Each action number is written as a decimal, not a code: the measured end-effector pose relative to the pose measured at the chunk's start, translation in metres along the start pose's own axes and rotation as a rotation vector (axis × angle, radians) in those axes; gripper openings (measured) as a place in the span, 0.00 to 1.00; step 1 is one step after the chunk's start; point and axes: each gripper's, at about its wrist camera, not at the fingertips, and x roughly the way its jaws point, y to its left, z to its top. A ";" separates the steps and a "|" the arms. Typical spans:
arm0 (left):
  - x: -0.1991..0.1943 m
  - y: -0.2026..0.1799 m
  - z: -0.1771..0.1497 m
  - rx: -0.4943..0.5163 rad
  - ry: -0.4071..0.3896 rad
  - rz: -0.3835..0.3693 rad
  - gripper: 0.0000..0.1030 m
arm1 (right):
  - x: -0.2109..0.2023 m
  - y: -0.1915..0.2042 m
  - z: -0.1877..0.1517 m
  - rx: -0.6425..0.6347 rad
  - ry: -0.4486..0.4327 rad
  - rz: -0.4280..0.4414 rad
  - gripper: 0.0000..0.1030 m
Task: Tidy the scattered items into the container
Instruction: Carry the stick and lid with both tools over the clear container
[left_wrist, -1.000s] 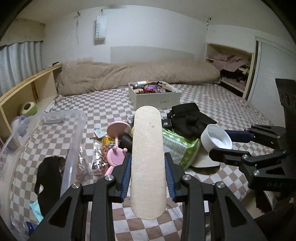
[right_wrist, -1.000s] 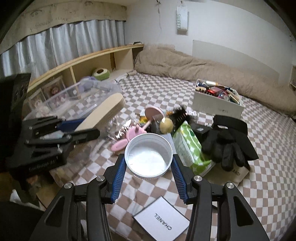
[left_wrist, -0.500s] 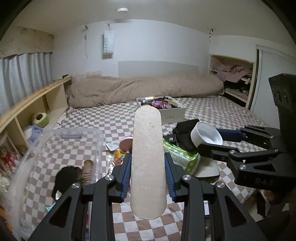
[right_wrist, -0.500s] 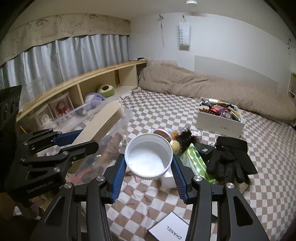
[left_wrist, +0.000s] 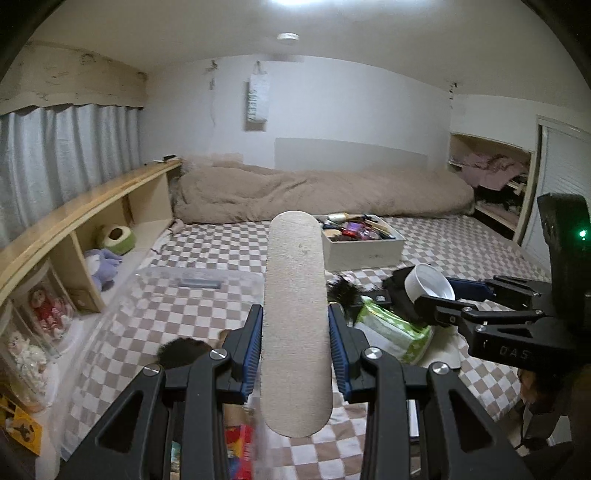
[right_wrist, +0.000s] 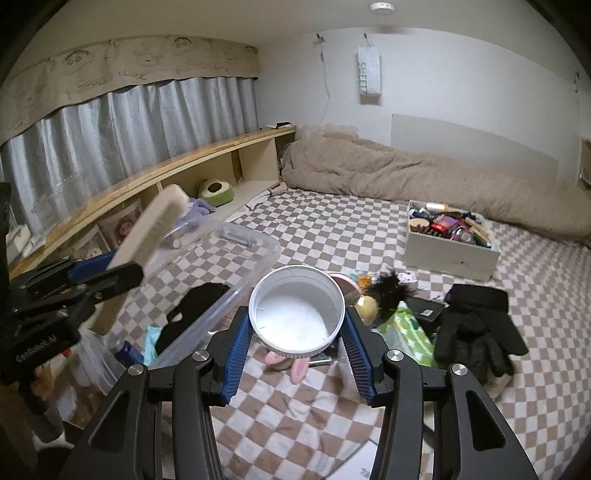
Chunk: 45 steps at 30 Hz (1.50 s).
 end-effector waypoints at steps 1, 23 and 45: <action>-0.001 0.006 0.002 -0.006 -0.004 0.016 0.33 | 0.003 0.003 0.002 0.001 0.001 0.003 0.49; 0.051 0.096 -0.021 0.050 0.121 0.223 0.33 | 0.097 0.098 0.039 -0.163 0.038 0.135 0.49; 0.063 0.147 -0.050 0.054 0.218 0.377 0.33 | 0.158 0.140 0.039 -0.169 0.159 0.237 0.49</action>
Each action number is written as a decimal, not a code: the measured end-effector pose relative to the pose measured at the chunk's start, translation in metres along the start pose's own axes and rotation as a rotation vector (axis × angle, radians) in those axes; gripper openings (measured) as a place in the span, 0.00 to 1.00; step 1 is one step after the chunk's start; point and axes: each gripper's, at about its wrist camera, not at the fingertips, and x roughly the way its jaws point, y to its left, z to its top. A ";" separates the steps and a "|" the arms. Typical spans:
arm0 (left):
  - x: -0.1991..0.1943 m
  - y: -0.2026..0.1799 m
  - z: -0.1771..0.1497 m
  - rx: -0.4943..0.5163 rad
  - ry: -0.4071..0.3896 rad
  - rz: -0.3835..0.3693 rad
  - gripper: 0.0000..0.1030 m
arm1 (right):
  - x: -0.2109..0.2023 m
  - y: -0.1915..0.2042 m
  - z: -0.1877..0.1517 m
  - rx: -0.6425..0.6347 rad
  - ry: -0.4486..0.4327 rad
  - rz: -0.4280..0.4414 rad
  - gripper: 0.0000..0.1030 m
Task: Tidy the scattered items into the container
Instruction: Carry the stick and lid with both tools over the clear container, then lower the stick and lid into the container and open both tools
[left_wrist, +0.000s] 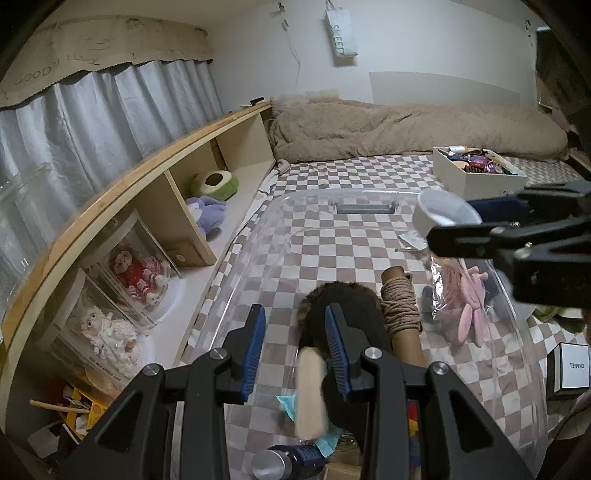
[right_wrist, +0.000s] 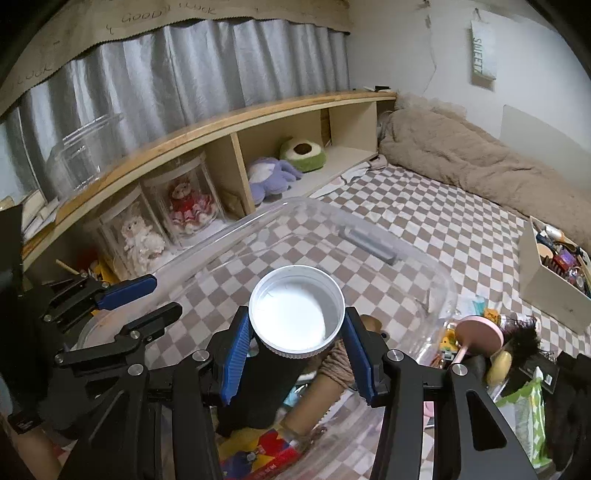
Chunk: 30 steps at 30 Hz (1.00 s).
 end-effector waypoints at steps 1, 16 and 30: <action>-0.001 0.002 0.000 -0.004 -0.004 0.000 0.33 | 0.002 0.000 0.000 0.000 0.005 0.001 0.49; -0.044 0.023 -0.020 -0.112 -0.058 -0.030 0.49 | 0.062 0.047 0.003 -0.039 0.152 0.052 0.49; -0.077 0.048 -0.024 -0.216 -0.154 0.039 0.82 | 0.100 0.102 -0.007 -0.320 0.262 0.035 0.56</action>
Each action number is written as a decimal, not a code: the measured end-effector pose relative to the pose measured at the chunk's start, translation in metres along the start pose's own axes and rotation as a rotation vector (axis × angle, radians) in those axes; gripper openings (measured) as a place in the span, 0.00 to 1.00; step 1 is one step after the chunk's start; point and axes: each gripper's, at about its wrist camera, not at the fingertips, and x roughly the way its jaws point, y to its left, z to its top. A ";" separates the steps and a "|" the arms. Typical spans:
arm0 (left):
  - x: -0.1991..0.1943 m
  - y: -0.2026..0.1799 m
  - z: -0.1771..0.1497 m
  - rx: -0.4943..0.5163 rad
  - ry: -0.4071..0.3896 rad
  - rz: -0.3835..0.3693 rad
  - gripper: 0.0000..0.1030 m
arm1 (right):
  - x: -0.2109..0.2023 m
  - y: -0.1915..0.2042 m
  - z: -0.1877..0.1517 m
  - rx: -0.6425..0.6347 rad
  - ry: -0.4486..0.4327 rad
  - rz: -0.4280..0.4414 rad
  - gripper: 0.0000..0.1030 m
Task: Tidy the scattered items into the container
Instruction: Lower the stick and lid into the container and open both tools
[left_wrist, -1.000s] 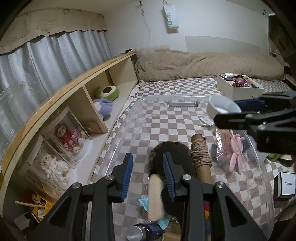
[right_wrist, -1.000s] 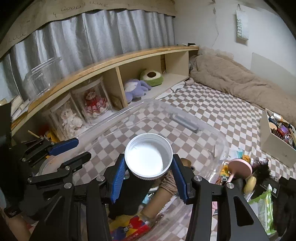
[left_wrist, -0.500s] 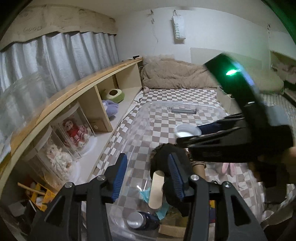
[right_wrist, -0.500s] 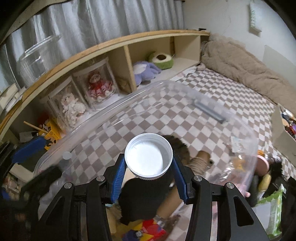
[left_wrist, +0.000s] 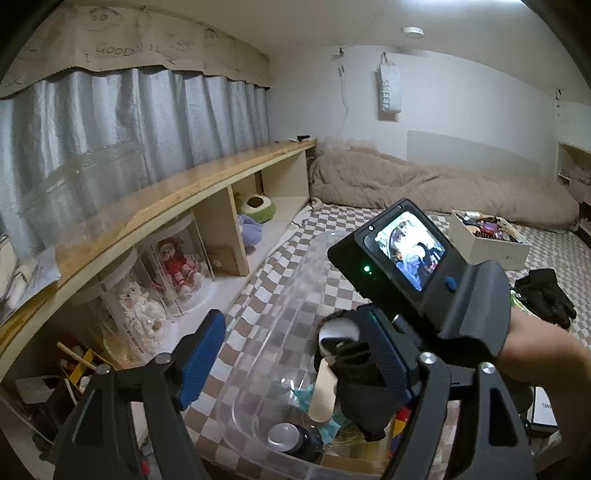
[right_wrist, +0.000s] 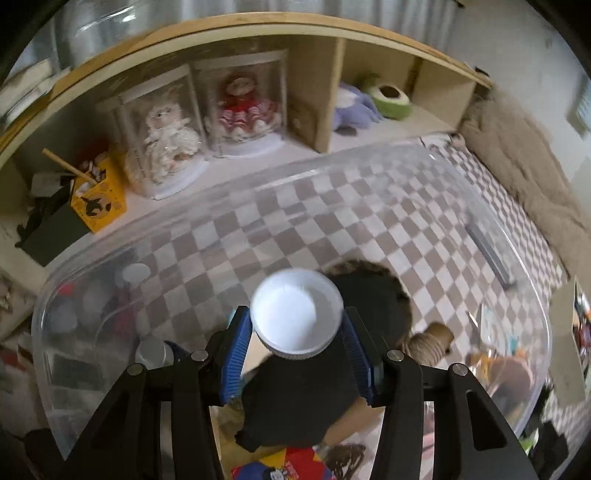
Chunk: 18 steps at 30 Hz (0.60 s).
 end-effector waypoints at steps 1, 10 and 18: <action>-0.002 0.002 0.000 -0.009 -0.004 -0.001 0.83 | 0.000 0.000 0.001 0.000 -0.009 -0.002 0.78; -0.005 0.002 -0.003 -0.028 0.005 -0.010 0.83 | -0.015 -0.009 0.006 0.033 -0.077 -0.038 0.98; -0.005 -0.005 -0.005 -0.050 0.026 -0.039 0.92 | -0.031 -0.031 -0.007 0.118 -0.102 -0.044 1.00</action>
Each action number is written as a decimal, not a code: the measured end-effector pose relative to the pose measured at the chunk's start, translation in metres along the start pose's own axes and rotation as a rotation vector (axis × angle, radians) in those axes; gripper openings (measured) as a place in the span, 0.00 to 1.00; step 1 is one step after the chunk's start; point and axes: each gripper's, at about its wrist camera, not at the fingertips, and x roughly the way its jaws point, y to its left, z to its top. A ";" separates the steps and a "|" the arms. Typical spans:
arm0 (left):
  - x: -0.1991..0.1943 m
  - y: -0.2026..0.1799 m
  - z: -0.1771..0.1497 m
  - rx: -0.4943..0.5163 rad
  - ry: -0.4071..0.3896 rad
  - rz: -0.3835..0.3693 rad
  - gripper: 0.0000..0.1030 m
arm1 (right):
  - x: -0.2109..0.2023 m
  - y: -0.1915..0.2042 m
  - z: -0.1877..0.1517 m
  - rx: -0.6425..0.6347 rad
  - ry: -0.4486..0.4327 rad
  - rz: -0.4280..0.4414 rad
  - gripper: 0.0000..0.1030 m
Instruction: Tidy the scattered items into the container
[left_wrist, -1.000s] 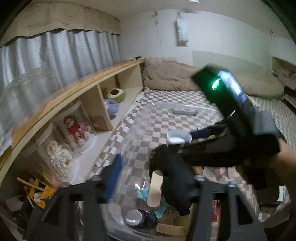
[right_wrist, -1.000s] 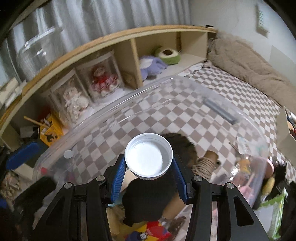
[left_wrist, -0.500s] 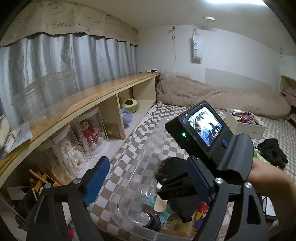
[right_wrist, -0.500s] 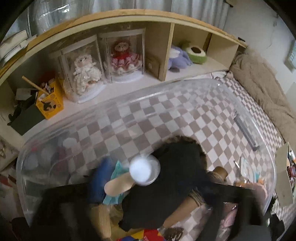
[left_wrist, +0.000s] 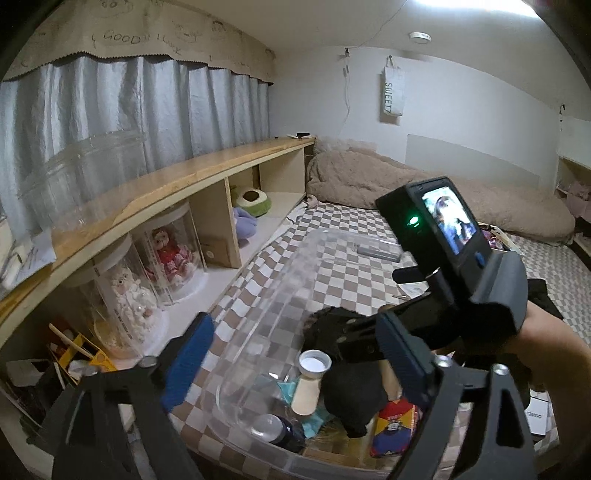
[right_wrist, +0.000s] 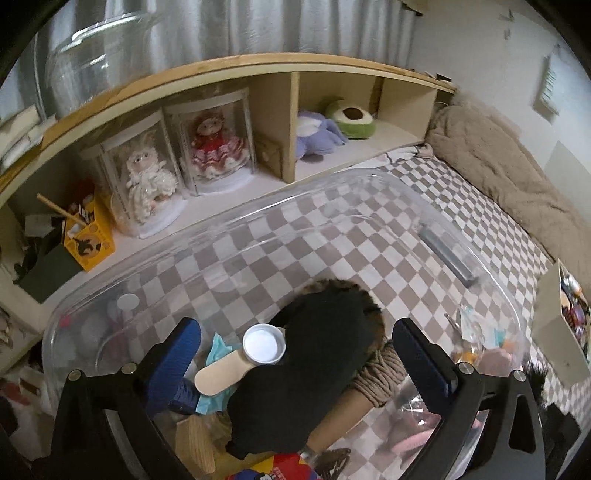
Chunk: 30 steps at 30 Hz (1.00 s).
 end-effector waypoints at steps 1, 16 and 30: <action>0.000 -0.002 0.000 0.000 0.001 -0.002 0.92 | -0.002 -0.002 -0.001 0.006 -0.001 0.005 1.00; -0.017 -0.024 0.006 -0.007 -0.029 -0.053 1.00 | -0.061 -0.028 -0.022 0.051 -0.097 -0.027 1.00; -0.035 -0.036 0.006 -0.007 -0.046 -0.082 1.00 | -0.129 -0.034 -0.063 0.067 -0.178 -0.117 1.00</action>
